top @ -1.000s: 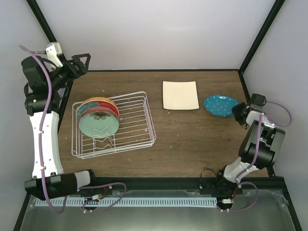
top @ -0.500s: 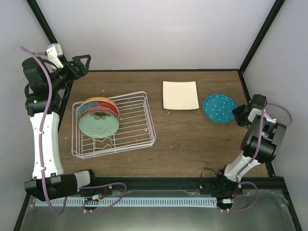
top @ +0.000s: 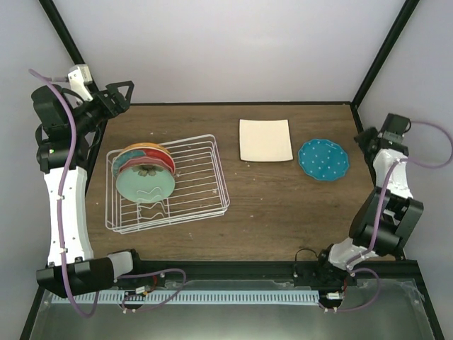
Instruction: Unload the plates from the dish rack
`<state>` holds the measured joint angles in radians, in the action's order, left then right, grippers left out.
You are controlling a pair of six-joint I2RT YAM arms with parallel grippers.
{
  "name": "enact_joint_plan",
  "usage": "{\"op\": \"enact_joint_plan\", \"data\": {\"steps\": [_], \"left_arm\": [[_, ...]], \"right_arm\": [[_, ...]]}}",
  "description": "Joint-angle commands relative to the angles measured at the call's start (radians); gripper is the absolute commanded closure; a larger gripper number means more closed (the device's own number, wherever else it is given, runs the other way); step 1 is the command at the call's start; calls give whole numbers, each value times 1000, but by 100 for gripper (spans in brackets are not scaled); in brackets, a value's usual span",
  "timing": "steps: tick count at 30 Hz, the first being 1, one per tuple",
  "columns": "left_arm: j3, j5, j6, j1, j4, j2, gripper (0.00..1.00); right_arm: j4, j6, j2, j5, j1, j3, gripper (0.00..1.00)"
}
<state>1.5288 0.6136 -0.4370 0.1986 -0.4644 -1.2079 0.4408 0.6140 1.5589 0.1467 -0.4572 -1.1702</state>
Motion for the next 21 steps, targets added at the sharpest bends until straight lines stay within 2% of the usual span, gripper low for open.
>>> {"op": "enact_joint_plan", "data": {"steps": [1, 4, 7, 11, 14, 21], "left_arm": [[-10, 24, -15, 5, 25, 5, 0], [-7, 27, -17, 5, 29, -3, 0], [-4, 24, -12, 5, 25, -5, 0], [-3, 13, 3, 5, 6, 3, 0], [-9, 6, 14, 5, -8, 16, 0], [-33, 3, 12, 4, -10, 37, 0]], "right_arm": [[-97, -72, -72, 93, 150, -157, 47], [-176, -177, -33, 208, 380, -260, 46], [-206, -336, 31, 249, 647, -378, 45], [-295, -565, 86, 274, 941, -392, 45], [-345, -664, 117, 275, 1086, -357, 47], [-437, -847, 195, 238, 1326, -286, 51]]}}
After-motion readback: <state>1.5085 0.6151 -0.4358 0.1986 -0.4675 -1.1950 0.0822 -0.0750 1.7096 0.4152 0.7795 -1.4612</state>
